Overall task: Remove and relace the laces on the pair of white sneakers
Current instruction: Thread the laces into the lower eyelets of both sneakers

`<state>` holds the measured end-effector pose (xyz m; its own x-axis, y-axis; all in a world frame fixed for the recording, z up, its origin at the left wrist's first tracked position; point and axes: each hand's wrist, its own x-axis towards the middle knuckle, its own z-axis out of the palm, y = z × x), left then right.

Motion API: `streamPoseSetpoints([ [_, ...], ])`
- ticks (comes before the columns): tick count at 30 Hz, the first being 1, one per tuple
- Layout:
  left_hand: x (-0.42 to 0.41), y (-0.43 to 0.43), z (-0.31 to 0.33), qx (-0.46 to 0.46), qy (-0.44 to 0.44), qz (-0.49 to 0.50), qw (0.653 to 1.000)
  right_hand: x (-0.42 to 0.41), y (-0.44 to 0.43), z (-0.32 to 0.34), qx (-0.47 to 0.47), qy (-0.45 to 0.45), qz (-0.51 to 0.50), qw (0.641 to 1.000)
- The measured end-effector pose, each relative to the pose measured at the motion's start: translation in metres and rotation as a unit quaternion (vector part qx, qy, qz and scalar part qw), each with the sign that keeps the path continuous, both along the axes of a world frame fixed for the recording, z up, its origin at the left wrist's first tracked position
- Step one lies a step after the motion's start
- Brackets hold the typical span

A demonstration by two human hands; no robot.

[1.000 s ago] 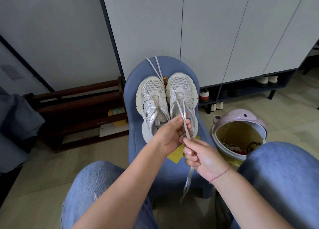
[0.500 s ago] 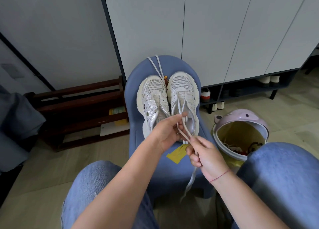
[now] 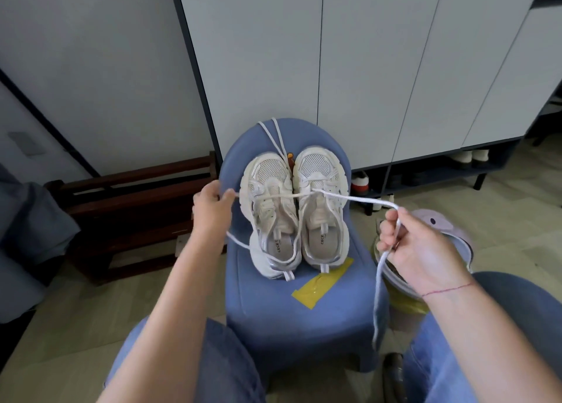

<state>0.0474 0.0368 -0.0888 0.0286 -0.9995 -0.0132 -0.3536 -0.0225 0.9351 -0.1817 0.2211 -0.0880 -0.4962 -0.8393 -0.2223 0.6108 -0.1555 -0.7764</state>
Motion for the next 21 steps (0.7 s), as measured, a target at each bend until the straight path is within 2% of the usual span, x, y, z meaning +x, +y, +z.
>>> streamPoseSetpoints([
  [1,-0.007,0.011,0.001,-0.052,-0.057,-0.001,0.997,0.0,-0.002,0.006,-0.015,-0.013,0.017,1.0],
  [2,-0.019,0.025,0.004,-0.094,-0.059,-0.041,0.993,-0.001,-0.006,0.011,-0.029,-0.026,0.034,0.999],
  [3,-0.033,0.041,0.008,-0.101,-0.015,-0.108,0.989,0.0,-0.011,0.015,-0.041,-0.035,0.051,0.997],
  [5,-0.064,0.078,0.013,0.0,0.077,-0.274,0.959,0.001,-0.021,0.021,-0.057,-0.042,0.08,0.994],
  [8,-0.092,0.107,0.004,0.127,0.146,-0.444,0.875,-0.003,-0.037,0.032,-0.06,-0.038,0.108,0.992],
  [10,-0.095,0.103,0.0,0.159,0.18,-0.475,0.847,-0.016,-0.044,0.038,-0.054,-0.026,0.103,0.993],
  [12,-0.093,0.089,-0.001,0.169,0.191,-0.453,0.854,-0.038,-0.05,0.041,-0.02,-0.004,0.061,0.998],
  [16,-0.082,0.061,0.0,0.155,0.147,-0.419,0.882,-0.082,-0.061,0.039,0.084,0.01,-0.006,0.996],
  [17,-0.08,0.056,0.0,0.15,0.13,-0.416,0.887,-0.089,-0.064,0.036,0.126,0.057,-0.013,0.99],
  [18,-0.079,0.051,0.001,0.142,0.111,-0.411,0.893,-0.092,-0.067,0.033,0.187,0.158,-0.024,0.969],
  [19,-0.08,0.046,0.001,0.131,0.09,-0.407,0.9,-0.095,-0.071,0.028,0.249,0.296,-0.036,0.921],
  [20,-0.08,0.044,0.002,0.122,0.072,-0.403,0.904,-0.09,-0.073,0.027,0.282,0.432,-0.054,0.855],
  [21,-0.081,0.043,0.004,0.112,0.056,-0.4,0.908,-0.079,-0.073,0.03,0.271,0.524,-0.061,0.805],
])
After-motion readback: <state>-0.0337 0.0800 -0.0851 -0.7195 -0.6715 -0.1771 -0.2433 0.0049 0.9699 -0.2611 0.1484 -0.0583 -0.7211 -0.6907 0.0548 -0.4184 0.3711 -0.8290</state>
